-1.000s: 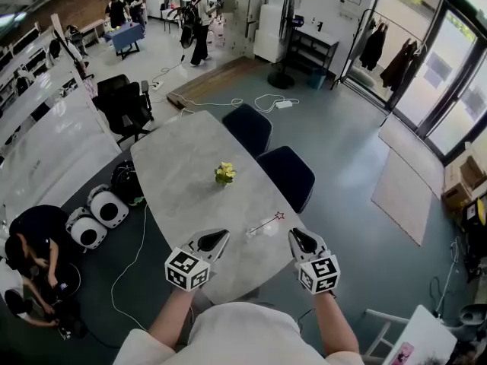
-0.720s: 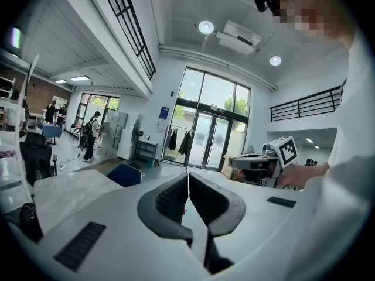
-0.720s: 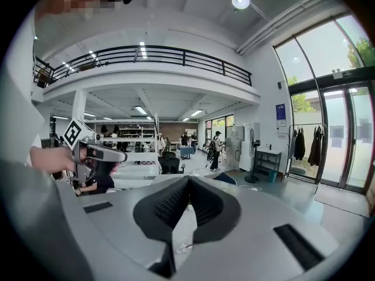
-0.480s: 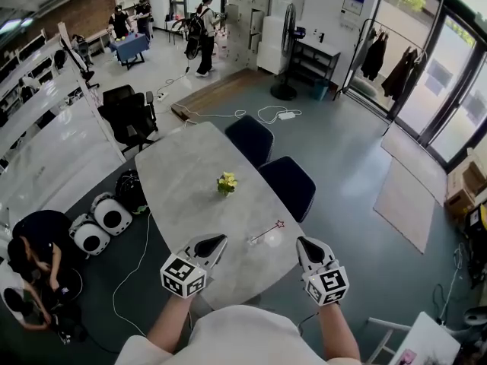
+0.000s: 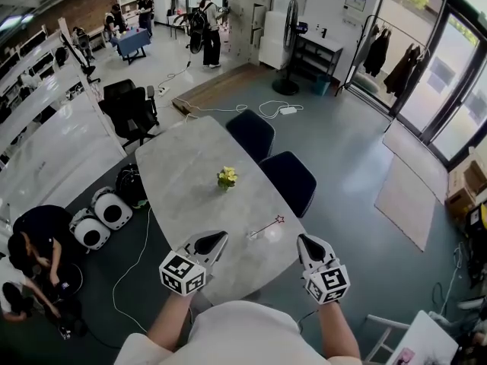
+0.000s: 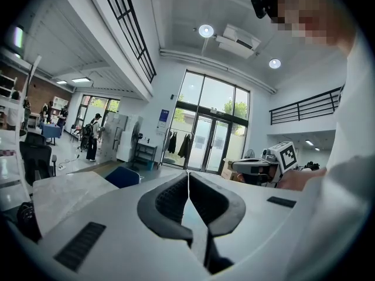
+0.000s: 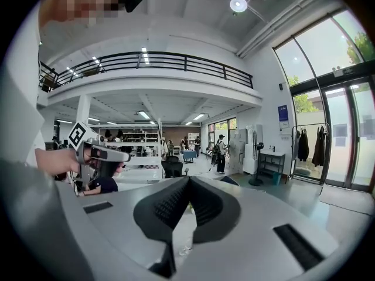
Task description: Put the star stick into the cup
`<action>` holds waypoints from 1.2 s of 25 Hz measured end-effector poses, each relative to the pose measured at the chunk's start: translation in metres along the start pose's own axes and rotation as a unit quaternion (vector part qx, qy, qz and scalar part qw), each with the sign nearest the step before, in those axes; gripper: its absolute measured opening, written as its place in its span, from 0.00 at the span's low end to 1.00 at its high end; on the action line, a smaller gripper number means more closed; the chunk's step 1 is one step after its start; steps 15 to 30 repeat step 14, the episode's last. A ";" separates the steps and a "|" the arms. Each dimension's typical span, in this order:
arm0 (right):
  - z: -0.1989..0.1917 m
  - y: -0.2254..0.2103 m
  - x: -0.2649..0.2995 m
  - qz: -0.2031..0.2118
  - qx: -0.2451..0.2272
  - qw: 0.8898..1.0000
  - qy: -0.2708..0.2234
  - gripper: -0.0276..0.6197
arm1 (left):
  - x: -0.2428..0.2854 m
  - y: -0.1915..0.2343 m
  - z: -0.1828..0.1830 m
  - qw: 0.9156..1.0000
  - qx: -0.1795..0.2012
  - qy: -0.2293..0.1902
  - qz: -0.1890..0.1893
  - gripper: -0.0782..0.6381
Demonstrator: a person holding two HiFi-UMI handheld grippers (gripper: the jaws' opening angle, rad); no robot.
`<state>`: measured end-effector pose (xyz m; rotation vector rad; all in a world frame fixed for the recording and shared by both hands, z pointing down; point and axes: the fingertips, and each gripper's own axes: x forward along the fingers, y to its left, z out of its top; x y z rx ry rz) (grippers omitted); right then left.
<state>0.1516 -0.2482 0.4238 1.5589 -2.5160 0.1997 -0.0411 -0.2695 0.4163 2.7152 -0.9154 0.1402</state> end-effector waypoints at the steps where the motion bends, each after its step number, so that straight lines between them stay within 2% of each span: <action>1: -0.001 0.000 0.000 0.001 0.000 1.000 0.001 0.05 | 0.000 0.000 0.000 1.000 -0.001 0.000 0.000 0.14; 30: -0.001 0.009 0.002 0.009 -0.006 1.000 0.008 0.05 | -0.003 -0.001 -0.005 1.000 -0.004 0.001 0.000 0.14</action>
